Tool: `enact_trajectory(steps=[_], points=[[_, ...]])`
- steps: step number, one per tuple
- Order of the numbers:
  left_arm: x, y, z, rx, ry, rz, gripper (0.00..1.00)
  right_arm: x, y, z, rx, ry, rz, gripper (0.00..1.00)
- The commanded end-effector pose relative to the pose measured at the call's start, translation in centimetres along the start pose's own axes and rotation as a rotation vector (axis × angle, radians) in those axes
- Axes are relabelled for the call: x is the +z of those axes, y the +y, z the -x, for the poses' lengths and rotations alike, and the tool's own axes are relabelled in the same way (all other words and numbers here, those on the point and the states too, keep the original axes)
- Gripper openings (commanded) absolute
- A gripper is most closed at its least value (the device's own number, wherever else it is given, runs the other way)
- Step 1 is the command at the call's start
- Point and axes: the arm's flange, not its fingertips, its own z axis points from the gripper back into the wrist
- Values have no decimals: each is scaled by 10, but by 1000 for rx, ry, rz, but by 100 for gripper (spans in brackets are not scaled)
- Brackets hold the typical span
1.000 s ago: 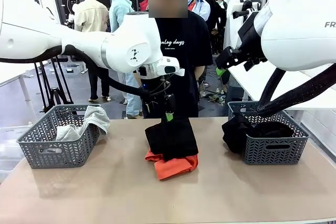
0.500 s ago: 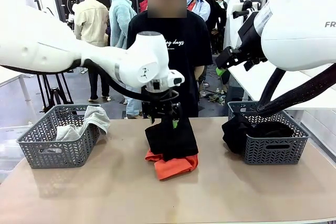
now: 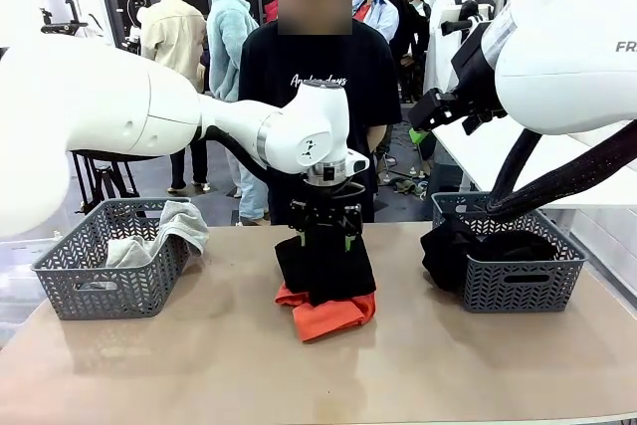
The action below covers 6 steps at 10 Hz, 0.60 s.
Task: Sort the tops and bottoms.
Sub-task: Lift clothes from the center of the table with your left hand.
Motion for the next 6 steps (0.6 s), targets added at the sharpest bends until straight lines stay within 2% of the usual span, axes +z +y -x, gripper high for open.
enact_trajectory(steps=[1,3,5,6], points=[[-2,-1,4,-19,8,-6,100,-2,-1,5,-4,4,-5,100],[0,1,0,0,-1,-1,100,-2,-1,5,-4,4,-5,100],[4,8,-3,207,-51,17,100,-2,-1,5,-4,4,-5,100],[5,15,-8,255,-60,28,100,-2,-1,5,-4,4,-5,100]])
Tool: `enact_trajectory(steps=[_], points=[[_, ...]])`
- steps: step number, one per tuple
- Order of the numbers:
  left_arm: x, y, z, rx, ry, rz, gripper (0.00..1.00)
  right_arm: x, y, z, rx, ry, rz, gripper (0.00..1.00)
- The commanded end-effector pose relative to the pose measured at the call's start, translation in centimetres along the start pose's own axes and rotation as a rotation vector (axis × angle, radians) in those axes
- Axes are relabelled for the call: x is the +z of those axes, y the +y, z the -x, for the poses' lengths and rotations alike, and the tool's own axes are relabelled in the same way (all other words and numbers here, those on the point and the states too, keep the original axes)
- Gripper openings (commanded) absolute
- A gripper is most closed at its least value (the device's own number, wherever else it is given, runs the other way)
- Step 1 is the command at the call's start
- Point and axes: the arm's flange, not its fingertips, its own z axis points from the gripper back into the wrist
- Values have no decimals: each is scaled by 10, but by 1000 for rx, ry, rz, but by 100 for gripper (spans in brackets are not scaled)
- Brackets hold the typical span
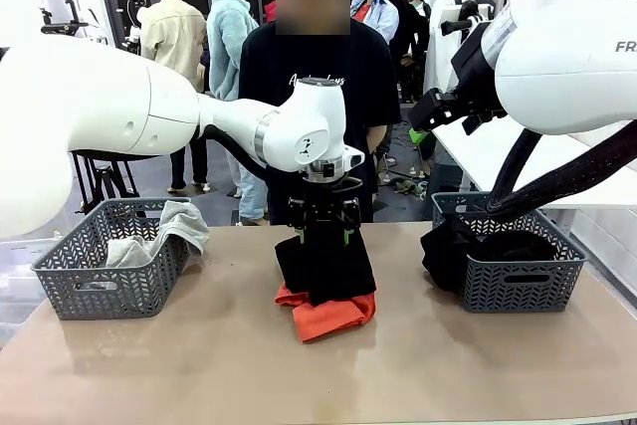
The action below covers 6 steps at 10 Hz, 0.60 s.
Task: Sort the tops and bottoms.
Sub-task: Lift clothes from the center of the table with your left hand.
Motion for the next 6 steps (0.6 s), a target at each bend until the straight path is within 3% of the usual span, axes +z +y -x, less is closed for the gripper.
enact_trajectory(steps=[1,6], points=[[1,6,-1,95,-32,0,100,-2,-1,5,-4,4,-5,100],[-28,7,-6,107,-22,90,100,-2,-1,5,-4,4,-5,100]])
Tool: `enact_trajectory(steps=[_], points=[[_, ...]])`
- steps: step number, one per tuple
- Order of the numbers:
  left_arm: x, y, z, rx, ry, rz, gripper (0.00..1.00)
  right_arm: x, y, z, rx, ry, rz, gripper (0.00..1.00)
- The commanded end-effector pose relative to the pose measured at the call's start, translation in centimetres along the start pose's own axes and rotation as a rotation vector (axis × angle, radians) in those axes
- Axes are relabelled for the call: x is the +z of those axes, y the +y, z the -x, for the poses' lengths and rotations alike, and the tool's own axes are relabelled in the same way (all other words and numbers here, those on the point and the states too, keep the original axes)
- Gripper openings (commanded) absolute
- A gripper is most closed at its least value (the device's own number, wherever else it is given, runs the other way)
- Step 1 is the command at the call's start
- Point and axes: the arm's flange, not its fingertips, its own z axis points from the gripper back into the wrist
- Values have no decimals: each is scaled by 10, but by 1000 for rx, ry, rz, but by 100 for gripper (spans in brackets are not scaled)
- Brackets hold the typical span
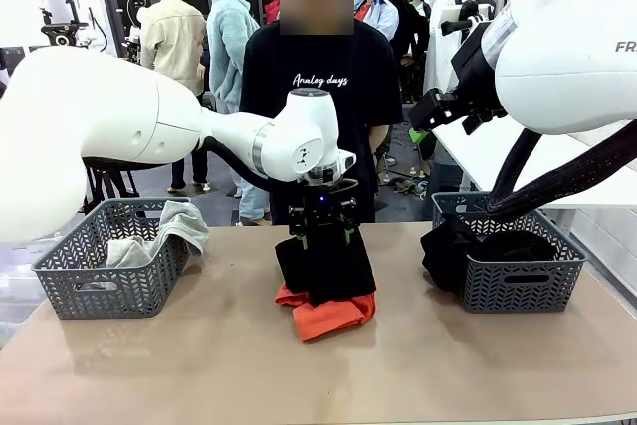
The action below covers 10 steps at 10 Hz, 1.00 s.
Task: Sort the tops and bottoms.
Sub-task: Lift clothes from the center of the table with your left hand.
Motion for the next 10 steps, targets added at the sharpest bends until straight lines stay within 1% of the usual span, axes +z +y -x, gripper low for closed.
enact_trajectory(steps=[1,5,6,10], points=[[-7,8,3,6,-2,26,100,-2,-1,5,-4,4,-5,100],[-17,1,7,-13,13,23,100,-2,-1,5,-4,4,-5,100],[-18,1,8,-20,11,26,91,-2,-1,5,-4,4,-5,100],[-19,2,8,-15,34,10,12,-2,-1,5,-4,4,-5,100]])
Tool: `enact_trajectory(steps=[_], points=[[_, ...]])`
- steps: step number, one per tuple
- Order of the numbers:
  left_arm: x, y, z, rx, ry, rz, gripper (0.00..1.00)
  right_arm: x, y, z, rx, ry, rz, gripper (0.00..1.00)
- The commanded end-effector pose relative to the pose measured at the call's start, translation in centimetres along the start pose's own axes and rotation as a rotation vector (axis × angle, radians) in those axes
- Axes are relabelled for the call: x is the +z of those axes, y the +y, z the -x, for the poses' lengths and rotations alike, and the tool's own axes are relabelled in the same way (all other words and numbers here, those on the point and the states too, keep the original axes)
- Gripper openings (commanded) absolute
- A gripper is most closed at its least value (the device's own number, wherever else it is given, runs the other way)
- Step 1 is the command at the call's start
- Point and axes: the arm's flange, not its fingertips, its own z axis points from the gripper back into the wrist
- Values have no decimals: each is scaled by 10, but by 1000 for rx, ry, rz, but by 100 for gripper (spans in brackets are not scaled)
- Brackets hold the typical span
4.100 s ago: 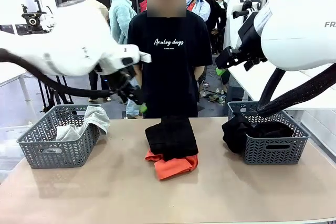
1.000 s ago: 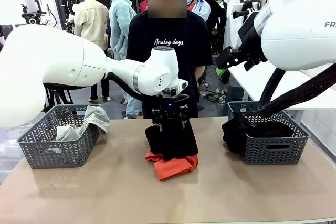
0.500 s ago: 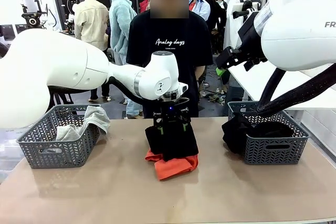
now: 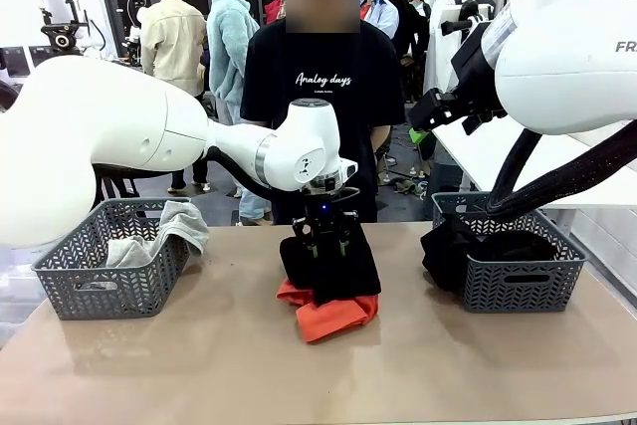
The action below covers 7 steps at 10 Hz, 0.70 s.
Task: Sort the tops and bottoms.
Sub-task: Lift clothes from the center of the table with your left hand.
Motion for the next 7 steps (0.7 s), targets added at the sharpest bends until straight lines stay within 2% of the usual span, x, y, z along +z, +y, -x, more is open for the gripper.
enact_trajectory(steps=[1,7], points=[[-2,3,4,-7,12,6,0,-2,-1,5,-4,4,-5,100],[-2,4,4,-10,32,-44,0,-2,-1,5,-4,4,-5,100]])
